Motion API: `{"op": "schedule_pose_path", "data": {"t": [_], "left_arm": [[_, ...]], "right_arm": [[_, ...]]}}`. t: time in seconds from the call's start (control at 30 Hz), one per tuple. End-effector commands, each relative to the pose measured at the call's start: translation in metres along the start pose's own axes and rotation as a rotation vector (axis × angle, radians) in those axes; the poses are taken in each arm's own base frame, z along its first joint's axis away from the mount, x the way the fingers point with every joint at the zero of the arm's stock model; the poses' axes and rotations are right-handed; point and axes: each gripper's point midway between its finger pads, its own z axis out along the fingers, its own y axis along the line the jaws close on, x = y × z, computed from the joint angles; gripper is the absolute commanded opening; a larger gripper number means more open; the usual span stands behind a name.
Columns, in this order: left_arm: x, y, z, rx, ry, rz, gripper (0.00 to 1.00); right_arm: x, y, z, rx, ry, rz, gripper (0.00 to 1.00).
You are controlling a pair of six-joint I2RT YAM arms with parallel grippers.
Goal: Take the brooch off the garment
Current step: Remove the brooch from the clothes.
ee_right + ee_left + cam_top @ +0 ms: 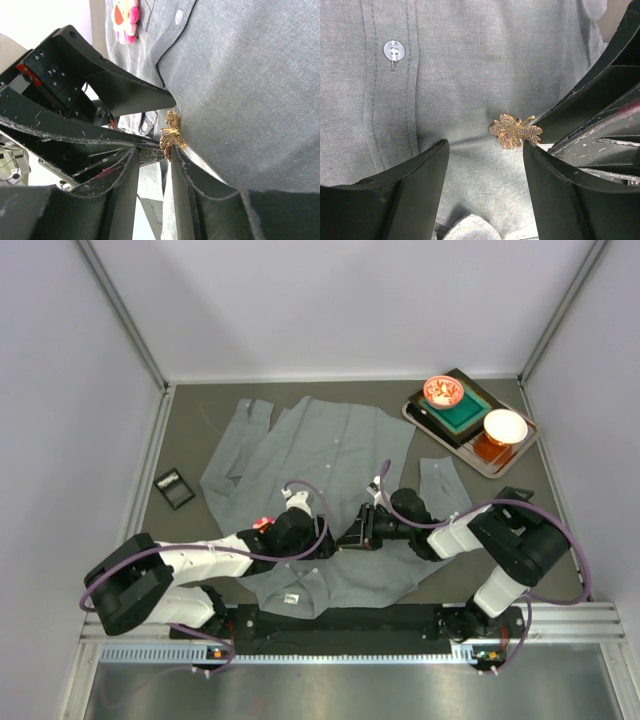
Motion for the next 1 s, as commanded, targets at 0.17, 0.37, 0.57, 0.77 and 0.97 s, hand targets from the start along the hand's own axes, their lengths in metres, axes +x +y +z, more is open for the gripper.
{"op": "schedule_pose_path", "data": {"t": [0.17, 0.37, 0.57, 0.77, 0.97], "left_arm": [[0.009, -0.052, -0.007, 0.190, 0.025, 0.083, 0.77], [0.012, -0.060, -0.018, 0.174, 0.031, 0.143, 0.70], [0.020, -0.079, -0.022, 0.270, 0.069, 0.198, 0.55], [0.019, -0.089, -0.022, 0.300, 0.072, 0.216, 0.59], [0.011, -0.085, -0.023, 0.280, 0.013, 0.253, 0.53]], "right_arm": [[-0.004, 0.009, 0.012, -0.030, -0.032, 0.020, 0.31], [-0.004, 0.006, 0.012, -0.016, -0.033, -0.006, 0.32], [-0.010, 0.000, 0.014, 0.022, -0.033, -0.035, 0.39], [-0.012, -0.011, 0.012, 0.071, -0.025, -0.073, 0.48], [-0.018, -0.018, 0.009, 0.109, -0.049, -0.068, 0.48]]}}
